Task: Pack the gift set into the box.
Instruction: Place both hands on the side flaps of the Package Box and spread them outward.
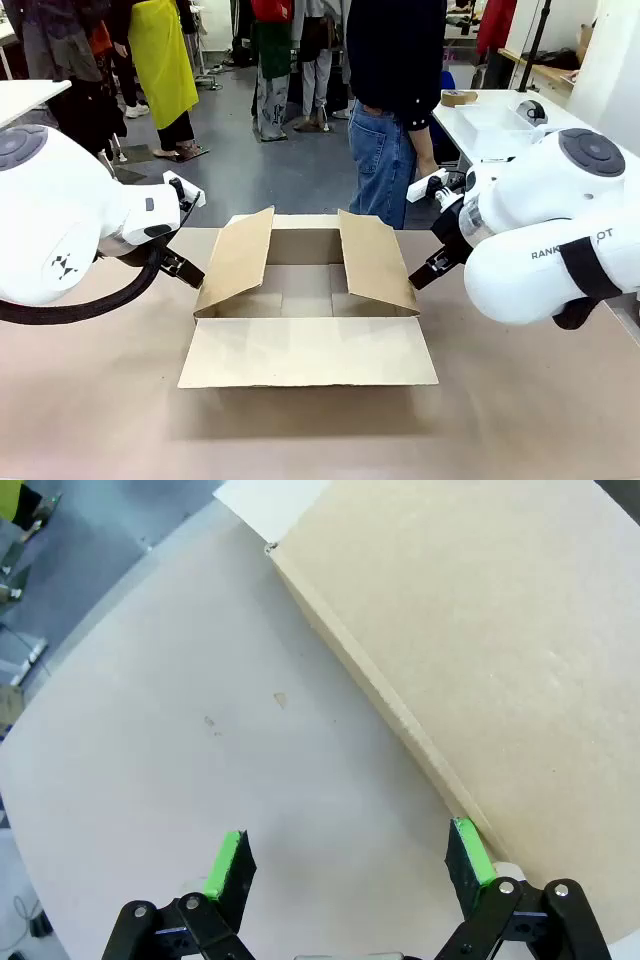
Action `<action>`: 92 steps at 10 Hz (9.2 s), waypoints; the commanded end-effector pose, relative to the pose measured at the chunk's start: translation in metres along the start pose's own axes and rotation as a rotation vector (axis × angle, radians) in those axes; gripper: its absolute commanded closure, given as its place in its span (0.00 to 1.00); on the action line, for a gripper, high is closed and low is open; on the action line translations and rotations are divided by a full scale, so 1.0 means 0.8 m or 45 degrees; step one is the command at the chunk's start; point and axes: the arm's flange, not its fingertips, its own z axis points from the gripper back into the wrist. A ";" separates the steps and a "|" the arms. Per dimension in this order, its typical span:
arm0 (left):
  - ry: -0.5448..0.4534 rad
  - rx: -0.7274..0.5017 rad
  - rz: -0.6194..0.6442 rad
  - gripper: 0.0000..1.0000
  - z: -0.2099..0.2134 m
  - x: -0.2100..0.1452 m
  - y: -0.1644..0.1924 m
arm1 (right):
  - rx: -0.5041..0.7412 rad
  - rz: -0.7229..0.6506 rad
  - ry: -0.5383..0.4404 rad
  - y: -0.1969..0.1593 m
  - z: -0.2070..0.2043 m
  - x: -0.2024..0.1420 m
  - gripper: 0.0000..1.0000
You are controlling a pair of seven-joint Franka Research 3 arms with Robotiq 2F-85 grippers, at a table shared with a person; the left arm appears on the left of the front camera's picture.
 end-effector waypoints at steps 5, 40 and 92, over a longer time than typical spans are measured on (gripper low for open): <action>-0.001 0.001 0.000 0.00 0.000 0.000 0.000 | 0.000 0.000 0.000 0.000 0.000 0.000 0.00; -0.430 -0.904 0.592 0.00 0.225 -0.112 0.218 | 0.456 -1.192 -0.303 -0.217 0.306 -0.147 0.00; 0.217 0.019 1.055 0.00 0.049 0.014 0.052 | 0.452 -0.528 0.235 0.020 0.151 0.127 0.00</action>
